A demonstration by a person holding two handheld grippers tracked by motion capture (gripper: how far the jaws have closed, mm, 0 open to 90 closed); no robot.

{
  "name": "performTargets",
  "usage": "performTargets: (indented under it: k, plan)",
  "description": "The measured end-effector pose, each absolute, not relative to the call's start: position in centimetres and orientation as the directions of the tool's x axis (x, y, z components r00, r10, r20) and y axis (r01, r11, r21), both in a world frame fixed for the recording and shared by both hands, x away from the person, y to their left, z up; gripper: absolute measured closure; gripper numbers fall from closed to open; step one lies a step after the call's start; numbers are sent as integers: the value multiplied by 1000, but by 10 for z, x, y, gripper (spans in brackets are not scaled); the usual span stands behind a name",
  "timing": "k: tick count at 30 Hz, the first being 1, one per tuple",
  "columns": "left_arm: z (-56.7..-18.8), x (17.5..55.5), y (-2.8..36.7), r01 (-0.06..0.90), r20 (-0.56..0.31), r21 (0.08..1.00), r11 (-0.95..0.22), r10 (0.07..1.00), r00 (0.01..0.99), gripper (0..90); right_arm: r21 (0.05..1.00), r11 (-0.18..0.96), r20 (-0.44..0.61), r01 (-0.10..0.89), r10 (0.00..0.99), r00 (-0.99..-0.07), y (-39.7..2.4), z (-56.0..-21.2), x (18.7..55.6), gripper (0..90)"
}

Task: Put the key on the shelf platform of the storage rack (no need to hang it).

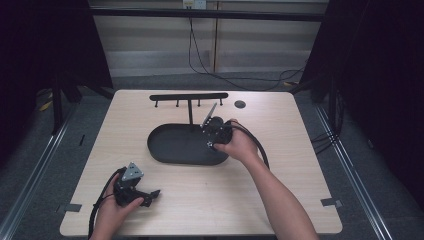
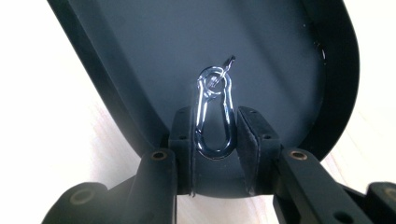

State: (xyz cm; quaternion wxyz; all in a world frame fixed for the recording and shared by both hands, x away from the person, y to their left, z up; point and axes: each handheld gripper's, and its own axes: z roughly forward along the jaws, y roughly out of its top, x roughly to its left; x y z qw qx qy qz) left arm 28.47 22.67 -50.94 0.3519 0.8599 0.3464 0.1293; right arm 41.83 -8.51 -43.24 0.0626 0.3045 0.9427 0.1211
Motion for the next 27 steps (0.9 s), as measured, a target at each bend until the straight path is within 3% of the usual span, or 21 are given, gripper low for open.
performTargets:
  k: [27]
  plan:
    - [-509,285,226,506,-20,694,-512,689,725,6,282,769,-49,574,609,-792,-80,-456,426,684]
